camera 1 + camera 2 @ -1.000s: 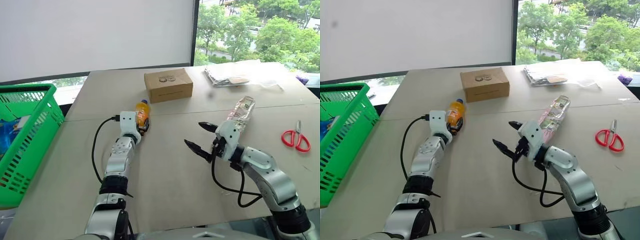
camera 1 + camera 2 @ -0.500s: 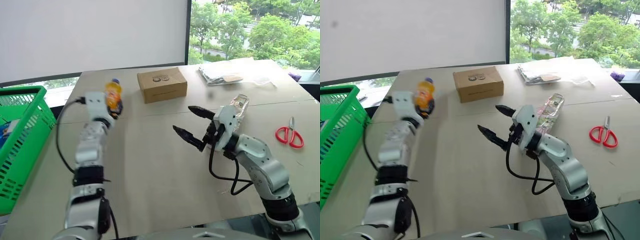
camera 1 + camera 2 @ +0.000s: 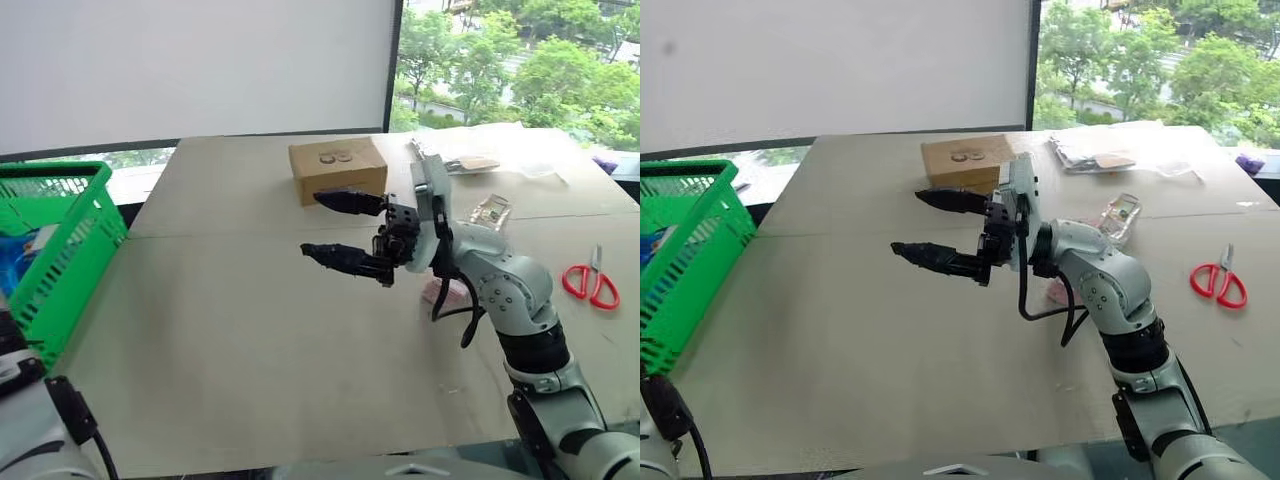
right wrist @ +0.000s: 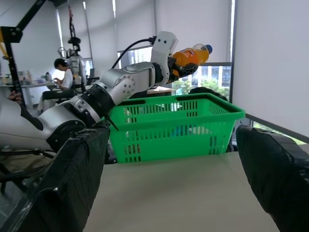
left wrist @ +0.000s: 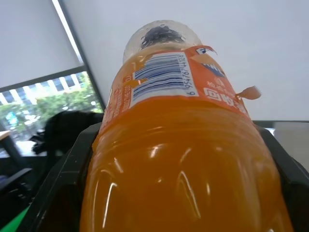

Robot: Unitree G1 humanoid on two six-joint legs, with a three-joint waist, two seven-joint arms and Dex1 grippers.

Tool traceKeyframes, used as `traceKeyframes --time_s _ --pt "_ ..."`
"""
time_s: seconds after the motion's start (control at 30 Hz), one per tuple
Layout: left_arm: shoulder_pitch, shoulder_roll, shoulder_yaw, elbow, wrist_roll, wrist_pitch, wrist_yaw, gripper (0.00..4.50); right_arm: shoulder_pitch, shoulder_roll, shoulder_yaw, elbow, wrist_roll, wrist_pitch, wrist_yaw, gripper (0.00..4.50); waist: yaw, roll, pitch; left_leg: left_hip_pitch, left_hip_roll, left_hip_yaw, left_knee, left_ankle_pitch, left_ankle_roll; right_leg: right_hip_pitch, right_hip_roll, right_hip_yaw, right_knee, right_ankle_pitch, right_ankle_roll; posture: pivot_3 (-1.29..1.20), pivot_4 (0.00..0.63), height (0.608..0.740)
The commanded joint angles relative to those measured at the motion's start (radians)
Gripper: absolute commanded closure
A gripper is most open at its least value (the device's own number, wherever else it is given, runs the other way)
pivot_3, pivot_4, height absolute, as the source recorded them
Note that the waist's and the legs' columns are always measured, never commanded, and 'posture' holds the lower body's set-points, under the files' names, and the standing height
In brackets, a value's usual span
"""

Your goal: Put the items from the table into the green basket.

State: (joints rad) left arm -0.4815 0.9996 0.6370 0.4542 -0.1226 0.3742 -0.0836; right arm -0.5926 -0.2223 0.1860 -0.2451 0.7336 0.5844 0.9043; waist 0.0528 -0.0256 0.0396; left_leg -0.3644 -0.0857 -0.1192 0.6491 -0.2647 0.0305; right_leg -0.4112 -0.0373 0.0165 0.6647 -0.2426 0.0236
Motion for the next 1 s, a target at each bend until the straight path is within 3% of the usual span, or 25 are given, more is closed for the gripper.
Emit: traceKeyframes --time_s 0.03,0.23,0.4,0.5,1.0 --pt "0.031 0.034 0.042 -0.011 -0.003 -0.014 -0.012 1.44 -0.043 0.010 -0.004 0.029 -0.011 -0.023 0.030 0.00 0.024 -0.002 -0.001 0.000 0.000 0.000 0.000 0.000 0.000 0.000 0.000 0.000 0.000 0.000 0.000 0.21 0.000 0.740" --pt "0.036 0.015 0.029 0.013 -0.010 -0.022 -0.019 1.44 -0.047 0.024 -0.004 0.049 -0.044 -0.046 0.030 0.00 0.069 -0.012 -0.008 0.000 0.001 -0.002 0.000 -0.002 -0.001 0.000 0.001 -0.003 0.000 0.001 -0.003 0.19 0.000 0.740" --pt "0.014 0.012 0.003 0.056 -0.009 -0.040 -0.040 1.44 -0.028 0.024 -0.004 0.036 -0.069 -0.053 0.023 0.00 0.074 -0.013 -0.008 0.000 0.001 -0.001 0.000 -0.003 -0.004 0.000 0.001 -0.002 0.000 0.002 -0.003 0.17 0.000 0.740" --pt "-0.005 0.014 -0.006 0.085 -0.013 -0.053 -0.046 0.05 -0.021 0.025 -0.009 0.032 -0.076 -0.057 0.015 0.00 0.071 -0.013 -0.008 0.000 0.002 -0.001 0.000 -0.002 -0.005 0.000 0.002 -0.002 0.001 0.002 -0.004 0.16 0.000 0.740" --pt "-0.043 0.009 -0.013 0.111 -0.056 -0.105 -0.092 0.05 -0.002 0.028 -0.008 0.032 -0.109 -0.077 0.005 0.00 0.054 -0.013 -0.008 0.001 0.003 0.000 -0.001 -0.001 -0.005 -0.001 0.002 -0.001 0.001 0.003 -0.004 0.17 0.000 0.740"
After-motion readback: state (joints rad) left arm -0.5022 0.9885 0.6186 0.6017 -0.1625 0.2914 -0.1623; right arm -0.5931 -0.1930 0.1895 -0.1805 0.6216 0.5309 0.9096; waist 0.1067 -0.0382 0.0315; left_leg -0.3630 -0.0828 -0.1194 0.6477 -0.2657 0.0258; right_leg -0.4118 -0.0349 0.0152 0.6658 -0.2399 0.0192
